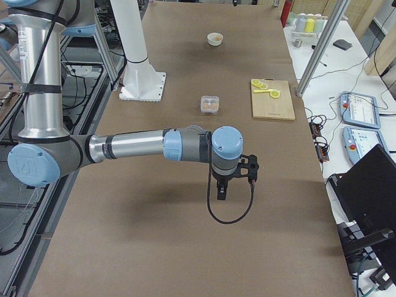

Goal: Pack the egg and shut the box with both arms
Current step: 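Move the left gripper down over the brown egg in the white bowl, then lower the left gripper into the bowl and close on the brown egg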

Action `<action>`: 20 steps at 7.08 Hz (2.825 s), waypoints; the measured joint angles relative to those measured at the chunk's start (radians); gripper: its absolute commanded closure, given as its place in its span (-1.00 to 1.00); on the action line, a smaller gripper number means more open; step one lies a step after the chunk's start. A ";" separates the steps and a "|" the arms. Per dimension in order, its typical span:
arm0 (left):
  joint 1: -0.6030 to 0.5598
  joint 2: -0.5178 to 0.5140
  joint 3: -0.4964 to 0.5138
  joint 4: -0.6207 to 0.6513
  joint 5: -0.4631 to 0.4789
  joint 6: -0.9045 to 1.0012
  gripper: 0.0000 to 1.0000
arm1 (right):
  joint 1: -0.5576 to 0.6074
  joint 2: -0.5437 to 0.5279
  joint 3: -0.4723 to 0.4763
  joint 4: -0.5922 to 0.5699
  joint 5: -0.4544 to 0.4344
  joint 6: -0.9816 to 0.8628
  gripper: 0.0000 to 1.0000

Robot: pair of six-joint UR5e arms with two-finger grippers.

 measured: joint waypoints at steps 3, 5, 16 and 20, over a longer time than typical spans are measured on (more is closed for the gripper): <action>0.186 0.028 -0.048 -0.111 0.202 -0.161 -0.92 | -0.003 0.002 -0.002 0.000 0.001 0.008 -1.00; 0.232 0.142 -0.020 -0.307 0.238 -0.194 -0.79 | -0.005 0.001 -0.001 0.000 0.002 0.009 -1.00; 0.418 0.198 0.023 -0.428 0.345 -0.264 -0.68 | -0.017 0.002 -0.004 0.002 0.000 0.010 -1.00; 0.438 0.197 0.037 -0.429 0.345 -0.262 -0.69 | -0.018 0.003 -0.004 0.002 0.001 0.009 -1.00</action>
